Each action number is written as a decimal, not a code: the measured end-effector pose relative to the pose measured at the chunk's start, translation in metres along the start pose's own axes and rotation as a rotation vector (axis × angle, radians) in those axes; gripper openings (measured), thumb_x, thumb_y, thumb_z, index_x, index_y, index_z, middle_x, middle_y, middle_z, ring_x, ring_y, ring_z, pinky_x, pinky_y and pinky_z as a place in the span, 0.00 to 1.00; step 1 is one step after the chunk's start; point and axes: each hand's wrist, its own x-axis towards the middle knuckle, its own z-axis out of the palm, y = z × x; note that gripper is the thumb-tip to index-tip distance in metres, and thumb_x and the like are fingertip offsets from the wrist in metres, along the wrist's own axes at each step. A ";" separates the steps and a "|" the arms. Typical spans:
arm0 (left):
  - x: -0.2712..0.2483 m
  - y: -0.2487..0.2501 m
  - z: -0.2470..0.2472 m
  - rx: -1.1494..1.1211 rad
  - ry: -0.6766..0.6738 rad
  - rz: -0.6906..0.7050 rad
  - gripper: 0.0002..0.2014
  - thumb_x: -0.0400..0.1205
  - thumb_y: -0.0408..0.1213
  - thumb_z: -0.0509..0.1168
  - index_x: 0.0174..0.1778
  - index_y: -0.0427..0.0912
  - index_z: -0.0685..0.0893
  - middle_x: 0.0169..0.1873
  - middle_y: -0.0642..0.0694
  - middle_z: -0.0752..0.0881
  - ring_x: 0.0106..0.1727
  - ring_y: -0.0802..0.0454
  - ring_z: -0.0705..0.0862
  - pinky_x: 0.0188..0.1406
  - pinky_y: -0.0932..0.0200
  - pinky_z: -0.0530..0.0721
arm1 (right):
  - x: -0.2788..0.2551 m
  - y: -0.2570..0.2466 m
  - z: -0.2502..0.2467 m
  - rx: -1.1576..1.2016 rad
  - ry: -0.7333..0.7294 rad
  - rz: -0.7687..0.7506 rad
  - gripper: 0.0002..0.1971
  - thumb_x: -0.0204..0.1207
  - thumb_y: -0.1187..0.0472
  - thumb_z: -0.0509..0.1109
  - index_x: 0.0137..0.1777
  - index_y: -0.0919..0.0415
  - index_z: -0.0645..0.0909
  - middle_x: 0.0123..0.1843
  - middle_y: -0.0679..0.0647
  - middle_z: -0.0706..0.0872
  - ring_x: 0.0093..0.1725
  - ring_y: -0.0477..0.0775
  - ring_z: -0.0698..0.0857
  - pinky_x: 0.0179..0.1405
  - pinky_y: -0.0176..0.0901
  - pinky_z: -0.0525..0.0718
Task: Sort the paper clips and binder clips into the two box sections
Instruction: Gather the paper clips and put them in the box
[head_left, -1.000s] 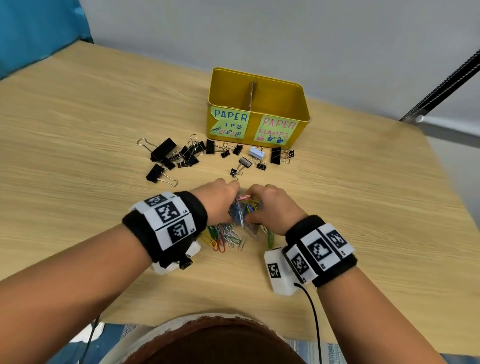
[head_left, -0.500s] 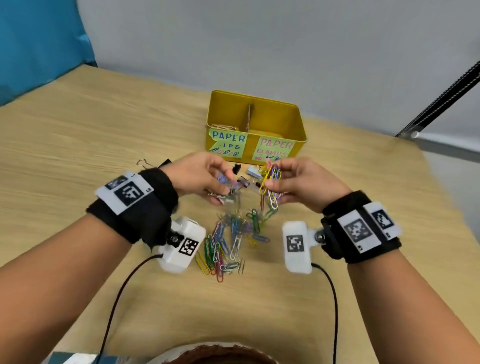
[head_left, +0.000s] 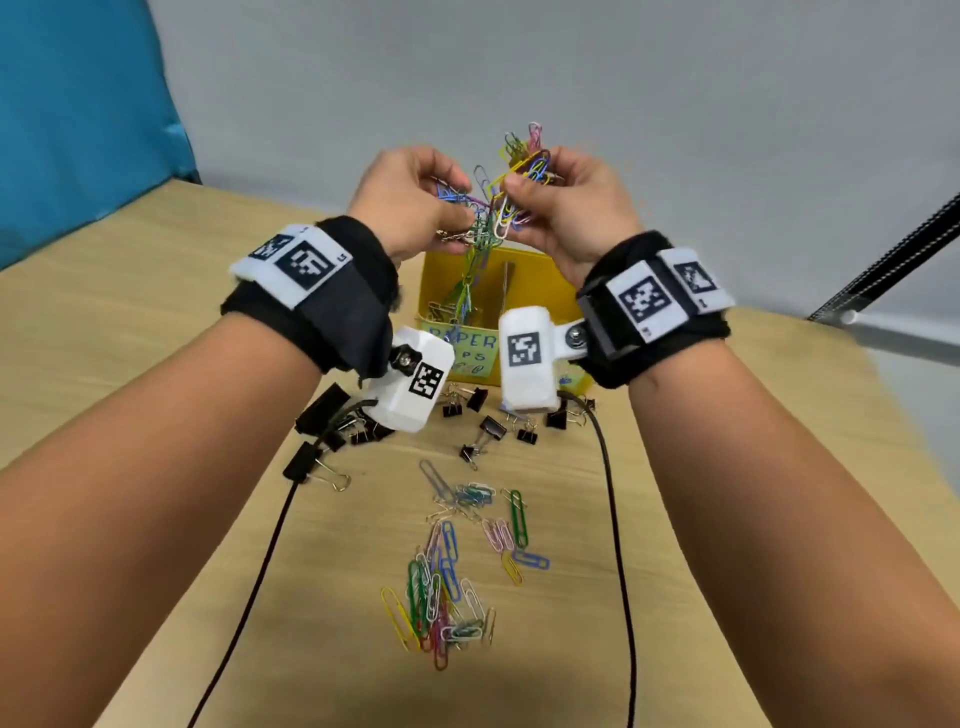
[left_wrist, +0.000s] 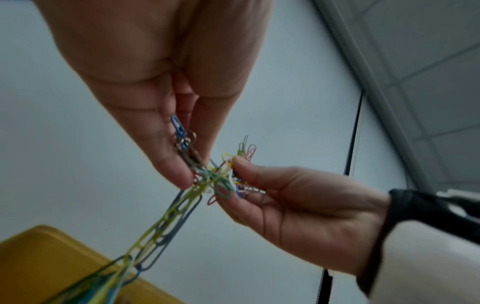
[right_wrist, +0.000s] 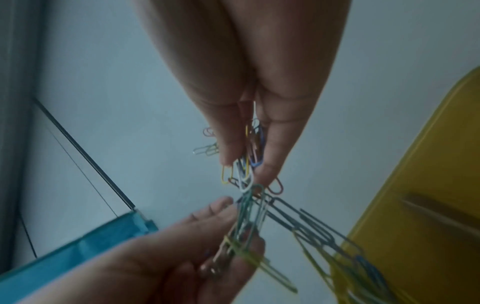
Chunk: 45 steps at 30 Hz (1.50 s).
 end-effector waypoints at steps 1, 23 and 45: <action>0.006 -0.005 0.001 0.016 0.026 -0.001 0.16 0.75 0.17 0.66 0.34 0.45 0.75 0.30 0.47 0.74 0.31 0.52 0.81 0.24 0.63 0.88 | 0.006 0.006 0.002 -0.022 0.028 -0.009 0.10 0.75 0.76 0.66 0.40 0.60 0.76 0.34 0.55 0.81 0.27 0.47 0.84 0.30 0.44 0.89; -0.085 -0.072 -0.007 0.706 -0.223 -0.106 0.04 0.74 0.36 0.71 0.44 0.45 0.85 0.37 0.49 0.82 0.41 0.51 0.79 0.37 0.62 0.76 | -0.060 0.059 0.015 -1.404 -0.236 -0.075 0.26 0.74 0.46 0.69 0.70 0.53 0.74 0.58 0.58 0.86 0.58 0.60 0.84 0.45 0.41 0.76; -0.166 -0.096 0.038 1.153 -0.934 -0.006 0.18 0.73 0.31 0.70 0.59 0.42 0.77 0.59 0.44 0.80 0.51 0.50 0.77 0.46 0.57 0.78 | -0.086 0.031 0.005 -1.365 -0.153 -0.071 0.07 0.77 0.61 0.66 0.53 0.61 0.82 0.48 0.55 0.84 0.45 0.53 0.80 0.37 0.35 0.76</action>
